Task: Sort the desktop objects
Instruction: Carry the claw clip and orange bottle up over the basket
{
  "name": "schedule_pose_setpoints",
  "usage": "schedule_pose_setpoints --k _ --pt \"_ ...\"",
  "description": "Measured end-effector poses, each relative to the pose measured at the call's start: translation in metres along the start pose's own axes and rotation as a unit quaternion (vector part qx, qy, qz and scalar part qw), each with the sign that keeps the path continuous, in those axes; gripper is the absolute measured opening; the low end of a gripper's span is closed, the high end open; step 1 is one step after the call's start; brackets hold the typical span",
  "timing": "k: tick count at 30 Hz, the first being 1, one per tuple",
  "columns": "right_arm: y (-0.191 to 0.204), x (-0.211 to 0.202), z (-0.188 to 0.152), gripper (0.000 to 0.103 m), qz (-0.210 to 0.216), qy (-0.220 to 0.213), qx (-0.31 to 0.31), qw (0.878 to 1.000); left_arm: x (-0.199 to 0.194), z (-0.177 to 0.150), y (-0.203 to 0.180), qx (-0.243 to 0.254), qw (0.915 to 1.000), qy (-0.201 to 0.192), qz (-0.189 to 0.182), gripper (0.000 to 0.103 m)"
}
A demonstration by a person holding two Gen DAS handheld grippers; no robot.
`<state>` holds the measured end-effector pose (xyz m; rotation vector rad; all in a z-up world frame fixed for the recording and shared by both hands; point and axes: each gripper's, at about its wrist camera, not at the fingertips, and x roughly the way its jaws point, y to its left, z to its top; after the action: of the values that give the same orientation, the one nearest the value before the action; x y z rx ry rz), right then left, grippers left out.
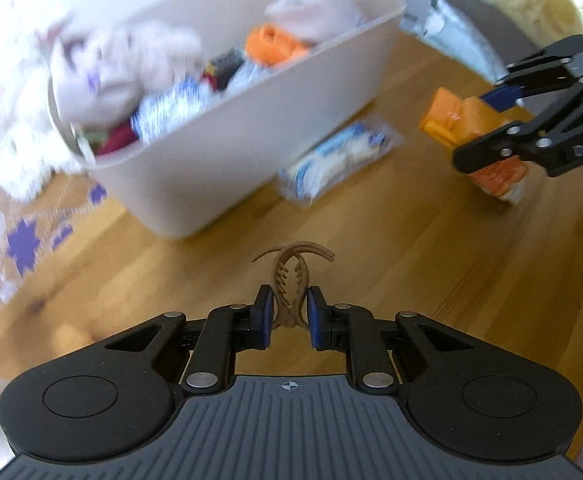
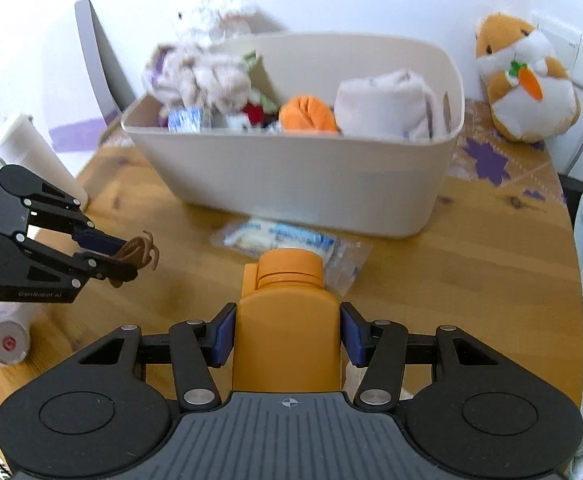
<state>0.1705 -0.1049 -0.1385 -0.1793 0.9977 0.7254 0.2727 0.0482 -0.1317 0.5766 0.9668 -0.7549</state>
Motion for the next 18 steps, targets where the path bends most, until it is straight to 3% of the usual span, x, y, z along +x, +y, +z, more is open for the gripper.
schedule_pose_setpoints --k 7,10,18 --pt "-0.002 -0.032 0.024 0.051 0.002 -0.048 -0.015 0.999 -0.042 0.022 -0.007 0.023 0.9979 -0.061 -0.004 0.018" --pt "-0.007 -0.044 0.035 0.051 0.004 -0.068 -0.008 0.998 -0.05 0.034 -0.007 0.027 0.996 -0.084 0.011 0.018" --pt "-0.019 -0.066 0.067 0.051 -0.003 -0.123 -0.006 0.992 -0.065 0.069 0.003 -0.009 0.9888 -0.145 0.031 0.018"
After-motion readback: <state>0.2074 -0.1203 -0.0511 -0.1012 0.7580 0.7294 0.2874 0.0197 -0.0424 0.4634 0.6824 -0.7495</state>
